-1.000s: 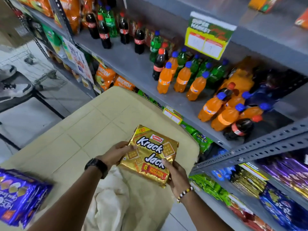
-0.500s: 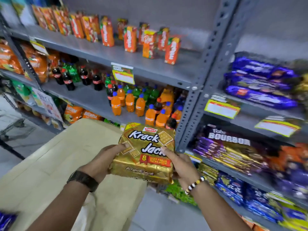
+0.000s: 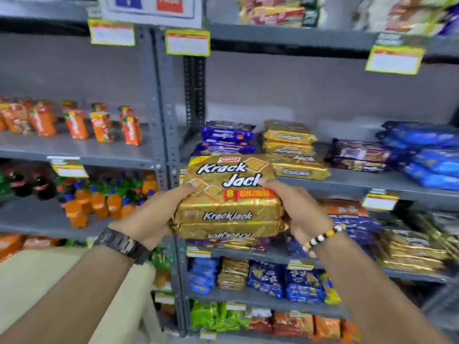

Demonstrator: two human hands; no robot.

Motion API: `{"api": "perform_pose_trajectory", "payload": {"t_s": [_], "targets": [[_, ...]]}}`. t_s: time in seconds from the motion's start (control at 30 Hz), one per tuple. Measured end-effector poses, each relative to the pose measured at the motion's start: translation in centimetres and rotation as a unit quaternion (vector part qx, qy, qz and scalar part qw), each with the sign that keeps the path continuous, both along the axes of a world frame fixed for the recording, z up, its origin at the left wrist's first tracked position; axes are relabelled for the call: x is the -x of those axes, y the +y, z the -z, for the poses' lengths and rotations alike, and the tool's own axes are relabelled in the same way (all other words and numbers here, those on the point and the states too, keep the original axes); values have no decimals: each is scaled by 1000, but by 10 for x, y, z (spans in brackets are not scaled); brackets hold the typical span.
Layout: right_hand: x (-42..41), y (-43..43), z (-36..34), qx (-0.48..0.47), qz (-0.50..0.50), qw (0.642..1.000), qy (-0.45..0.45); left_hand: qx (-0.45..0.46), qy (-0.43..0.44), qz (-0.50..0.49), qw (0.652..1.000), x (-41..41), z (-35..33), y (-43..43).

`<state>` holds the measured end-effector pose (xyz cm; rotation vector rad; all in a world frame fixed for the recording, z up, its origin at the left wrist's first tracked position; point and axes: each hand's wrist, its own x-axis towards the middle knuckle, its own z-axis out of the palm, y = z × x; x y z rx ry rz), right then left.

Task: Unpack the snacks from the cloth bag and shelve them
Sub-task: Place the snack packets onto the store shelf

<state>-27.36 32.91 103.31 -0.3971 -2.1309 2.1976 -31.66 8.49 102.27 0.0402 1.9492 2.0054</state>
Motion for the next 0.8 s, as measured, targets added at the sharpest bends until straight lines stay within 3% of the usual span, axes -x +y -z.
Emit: {"api": "perform_pose_trajectory", "payload": {"t_s": [0.3,0.5,0.63,0.8], "targets": [[62,132,-61,-13,120,991,61,21,84,98,991,77,-70,141],[126,179,-61,-26,162,985,44,69,81,86,991,213,-39,211],[163,196,-55,-25,170,985,18,62,94,85,990,203,-56,229],[181,216,-41,-50,173,984,-9,168,122,81,975,225,-40,253]]}}
